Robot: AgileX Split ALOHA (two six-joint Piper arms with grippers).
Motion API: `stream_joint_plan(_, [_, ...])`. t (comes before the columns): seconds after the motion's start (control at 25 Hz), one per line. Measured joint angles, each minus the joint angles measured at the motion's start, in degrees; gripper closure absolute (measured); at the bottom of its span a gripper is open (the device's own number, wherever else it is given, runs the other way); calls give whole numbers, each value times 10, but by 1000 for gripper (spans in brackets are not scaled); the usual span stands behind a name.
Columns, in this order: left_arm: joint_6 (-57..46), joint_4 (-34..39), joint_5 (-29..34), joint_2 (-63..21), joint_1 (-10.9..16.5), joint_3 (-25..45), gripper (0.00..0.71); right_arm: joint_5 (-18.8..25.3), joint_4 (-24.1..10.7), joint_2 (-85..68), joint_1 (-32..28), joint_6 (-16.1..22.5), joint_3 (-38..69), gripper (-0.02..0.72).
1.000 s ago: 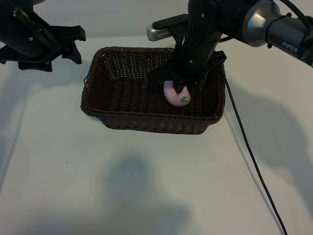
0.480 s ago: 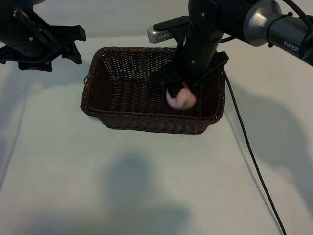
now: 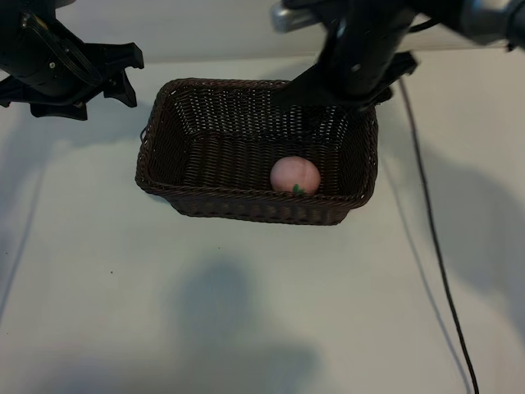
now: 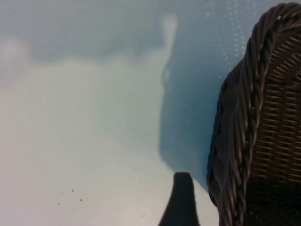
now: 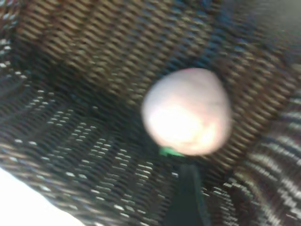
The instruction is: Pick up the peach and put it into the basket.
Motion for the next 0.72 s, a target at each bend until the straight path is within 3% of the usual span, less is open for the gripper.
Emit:
stream_joint_plan(0.32, [0, 0, 1, 0, 0, 0, 126, 47, -53, -15, -93, -1, 0, 140])
stream_joint_plan(0.72, [0, 0, 1, 0, 0, 0, 126, 61, -63, -15, -131, -3, 0, 141])
